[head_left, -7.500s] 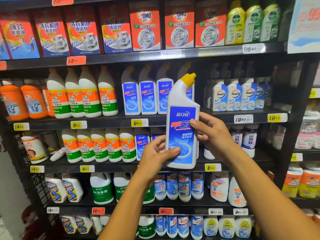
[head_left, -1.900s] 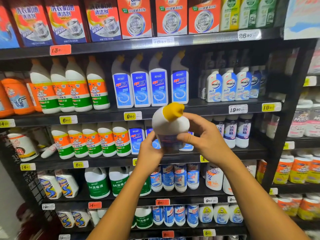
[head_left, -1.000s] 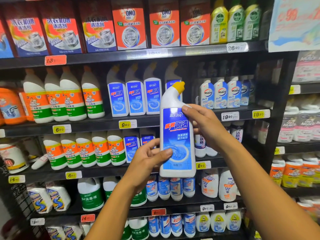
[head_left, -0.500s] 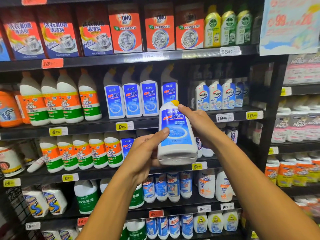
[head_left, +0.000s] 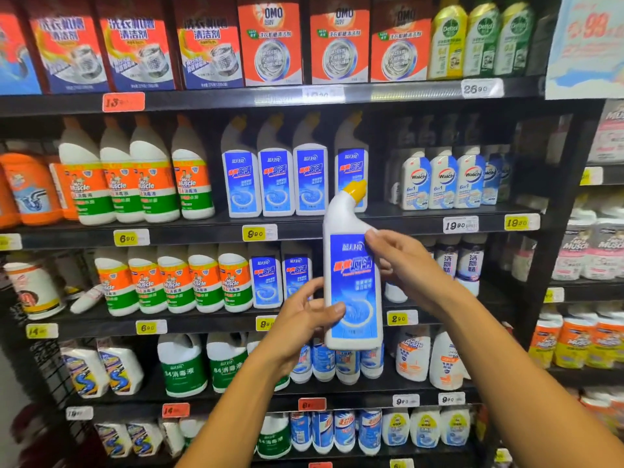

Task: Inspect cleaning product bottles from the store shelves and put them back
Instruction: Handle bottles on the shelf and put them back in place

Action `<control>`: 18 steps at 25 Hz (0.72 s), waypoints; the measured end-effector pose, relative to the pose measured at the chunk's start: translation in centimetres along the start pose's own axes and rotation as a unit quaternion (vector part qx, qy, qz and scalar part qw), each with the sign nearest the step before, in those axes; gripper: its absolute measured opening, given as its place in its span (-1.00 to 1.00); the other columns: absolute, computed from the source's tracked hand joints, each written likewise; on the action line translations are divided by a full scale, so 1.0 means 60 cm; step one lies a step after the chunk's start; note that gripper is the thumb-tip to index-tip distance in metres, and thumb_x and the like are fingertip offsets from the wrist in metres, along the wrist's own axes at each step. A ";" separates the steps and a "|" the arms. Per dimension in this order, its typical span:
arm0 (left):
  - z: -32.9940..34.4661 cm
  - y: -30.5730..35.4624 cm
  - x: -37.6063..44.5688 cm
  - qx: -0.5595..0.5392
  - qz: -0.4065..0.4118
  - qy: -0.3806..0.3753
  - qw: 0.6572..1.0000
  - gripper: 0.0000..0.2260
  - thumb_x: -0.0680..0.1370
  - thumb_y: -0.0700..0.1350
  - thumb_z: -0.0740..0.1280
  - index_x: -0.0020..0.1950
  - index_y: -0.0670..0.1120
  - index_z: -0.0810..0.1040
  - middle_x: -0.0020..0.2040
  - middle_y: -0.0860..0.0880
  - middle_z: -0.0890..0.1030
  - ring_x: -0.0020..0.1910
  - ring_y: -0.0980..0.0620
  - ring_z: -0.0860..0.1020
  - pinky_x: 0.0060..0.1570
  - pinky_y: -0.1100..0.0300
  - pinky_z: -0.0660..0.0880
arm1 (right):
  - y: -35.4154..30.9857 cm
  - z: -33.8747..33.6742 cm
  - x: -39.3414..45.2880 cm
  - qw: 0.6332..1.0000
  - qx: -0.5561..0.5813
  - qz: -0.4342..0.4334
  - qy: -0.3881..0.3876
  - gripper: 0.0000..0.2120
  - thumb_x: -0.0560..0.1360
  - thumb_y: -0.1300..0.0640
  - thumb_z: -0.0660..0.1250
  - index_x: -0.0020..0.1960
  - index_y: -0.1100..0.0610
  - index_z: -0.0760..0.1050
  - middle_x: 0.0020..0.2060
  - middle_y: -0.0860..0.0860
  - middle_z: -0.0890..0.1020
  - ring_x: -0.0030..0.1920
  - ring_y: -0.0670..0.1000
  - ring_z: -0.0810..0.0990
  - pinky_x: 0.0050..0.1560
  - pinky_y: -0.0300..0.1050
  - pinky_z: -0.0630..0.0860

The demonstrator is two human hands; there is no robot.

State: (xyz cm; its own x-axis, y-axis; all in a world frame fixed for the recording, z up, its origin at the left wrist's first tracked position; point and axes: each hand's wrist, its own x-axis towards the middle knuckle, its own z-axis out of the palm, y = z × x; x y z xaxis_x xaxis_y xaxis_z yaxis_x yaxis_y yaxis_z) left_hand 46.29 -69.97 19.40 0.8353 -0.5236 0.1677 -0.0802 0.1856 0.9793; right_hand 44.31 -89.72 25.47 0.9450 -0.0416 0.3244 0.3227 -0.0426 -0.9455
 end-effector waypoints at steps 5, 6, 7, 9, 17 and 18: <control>-0.027 -0.105 0.003 -0.030 -0.048 -0.004 0.998 -0.52 0.43 -0.17 0.47 0.32 -0.06 0.45 0.07 -0.13 0.71 0.05 -0.09 0.69 -0.10 0.18 0.60 | 0.125 0.002 -0.023 0.993 0.019 0.101 -0.060 -0.61 0.45 0.16 0.48 0.26 0.11 0.51 0.07 0.11 0.71 0.07 0.09 0.71 -0.09 -0.14 0.63; -0.035 -0.122 0.005 -0.025 -0.061 -0.007 0.998 -0.54 0.46 -0.19 0.45 0.33 -0.08 0.44 0.07 -0.14 0.71 0.06 -0.10 0.68 -0.06 0.15 0.60 | 0.148 0.007 -0.024 0.992 0.021 0.113 -0.054 -0.61 0.45 0.17 0.48 0.25 0.13 0.51 0.07 0.12 0.71 0.07 0.11 0.71 -0.09 -0.12 0.63; -0.043 -0.138 0.006 -0.016 -0.075 -0.010 0.997 -0.58 0.50 -0.22 0.43 0.33 -0.09 0.44 0.07 -0.14 0.71 0.06 -0.10 0.68 -0.03 0.14 0.60 | 0.170 0.013 -0.024 0.991 0.024 0.123 -0.042 -0.59 0.44 0.16 0.49 0.25 0.16 0.50 0.06 0.13 0.72 0.06 0.13 0.71 -0.09 -0.09 0.64; -0.061 -0.162 0.012 0.014 -0.106 -0.016 0.994 -0.65 0.55 -0.25 0.39 0.30 -0.06 0.45 0.07 -0.11 0.71 0.06 -0.07 0.69 -0.02 0.14 0.61 | 0.208 0.025 -0.020 0.990 0.028 0.140 -0.008 -0.53 0.38 0.13 0.51 0.24 0.23 0.48 0.03 0.14 0.73 0.04 0.13 0.71 -0.03 0.00 0.65; -0.094 -0.186 0.081 0.123 -0.108 0.025 0.986 -0.71 0.54 -0.26 0.39 0.15 0.07 0.49 0.09 0.04 0.65 -0.03 0.11 0.69 -0.03 0.19 0.62 | 0.274 0.039 0.046 0.988 0.032 0.152 0.018 -0.71 0.50 0.26 0.43 0.21 0.18 0.52 0.01 0.12 0.73 0.01 0.12 0.72 -0.08 -0.04 0.66; -0.092 -0.184 0.093 0.121 -0.108 0.034 0.986 -0.71 0.55 -0.25 0.38 0.18 0.06 0.48 0.11 0.03 0.65 -0.03 0.10 0.69 -0.07 0.19 0.62 | 0.279 0.035 0.060 0.987 0.027 0.156 0.023 -0.72 0.51 0.24 0.42 0.21 0.19 0.52 0.02 0.13 0.73 0.02 0.13 0.72 -0.03 0.02 0.66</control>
State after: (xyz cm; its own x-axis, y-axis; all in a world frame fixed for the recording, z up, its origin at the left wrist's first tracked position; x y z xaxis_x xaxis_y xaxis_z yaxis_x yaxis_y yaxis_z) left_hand 54.86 -70.34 8.90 0.8810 -0.4707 -0.0473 -0.0172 -0.1318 0.9911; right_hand 53.23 -88.50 10.77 0.9959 -0.0892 0.0163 0.0194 0.0335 -0.9993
